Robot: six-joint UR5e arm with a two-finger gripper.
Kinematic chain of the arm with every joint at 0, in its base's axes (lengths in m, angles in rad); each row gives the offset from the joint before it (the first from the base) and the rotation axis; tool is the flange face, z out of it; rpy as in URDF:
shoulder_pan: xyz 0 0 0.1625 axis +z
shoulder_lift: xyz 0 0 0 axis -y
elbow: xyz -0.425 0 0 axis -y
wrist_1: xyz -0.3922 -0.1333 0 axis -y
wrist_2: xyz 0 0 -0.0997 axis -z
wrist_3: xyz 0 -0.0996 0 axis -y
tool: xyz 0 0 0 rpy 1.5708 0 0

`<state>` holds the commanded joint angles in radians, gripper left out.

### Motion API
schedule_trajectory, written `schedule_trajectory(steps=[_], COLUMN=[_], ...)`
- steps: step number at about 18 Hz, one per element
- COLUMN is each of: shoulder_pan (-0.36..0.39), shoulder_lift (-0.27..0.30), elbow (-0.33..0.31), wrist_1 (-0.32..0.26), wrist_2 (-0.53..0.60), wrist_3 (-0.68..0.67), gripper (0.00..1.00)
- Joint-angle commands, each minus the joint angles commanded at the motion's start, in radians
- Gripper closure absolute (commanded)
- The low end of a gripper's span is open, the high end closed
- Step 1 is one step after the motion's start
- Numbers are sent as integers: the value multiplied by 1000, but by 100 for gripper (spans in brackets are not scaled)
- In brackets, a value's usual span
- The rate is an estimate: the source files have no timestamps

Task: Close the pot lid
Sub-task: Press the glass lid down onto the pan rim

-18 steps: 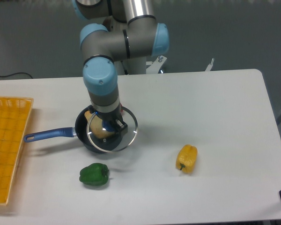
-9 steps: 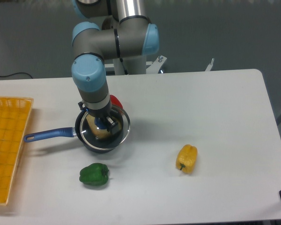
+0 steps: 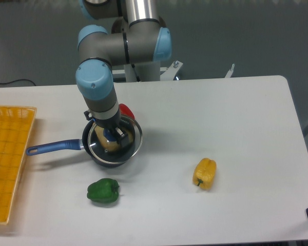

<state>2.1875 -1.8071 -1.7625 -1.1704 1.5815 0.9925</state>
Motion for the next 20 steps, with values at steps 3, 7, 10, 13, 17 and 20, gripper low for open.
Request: schedule_trajectory(steps=[3, 7, 10, 13, 17, 20], shoulder_pan=[-5, -21, -38, -41, -49, -49], shoulder_lift=[12, 17, 12, 11, 6, 6], elbow=[-18, -25, -26, -37, -43, -46], wrist_1=[3, 3, 11, 31, 38, 40], wrist_2=[-2, 0, 0, 2, 9, 9], wrist_3=[2, -3, -6, -6, -6, -5], gripper=[39, 39, 39, 39, 39, 39])
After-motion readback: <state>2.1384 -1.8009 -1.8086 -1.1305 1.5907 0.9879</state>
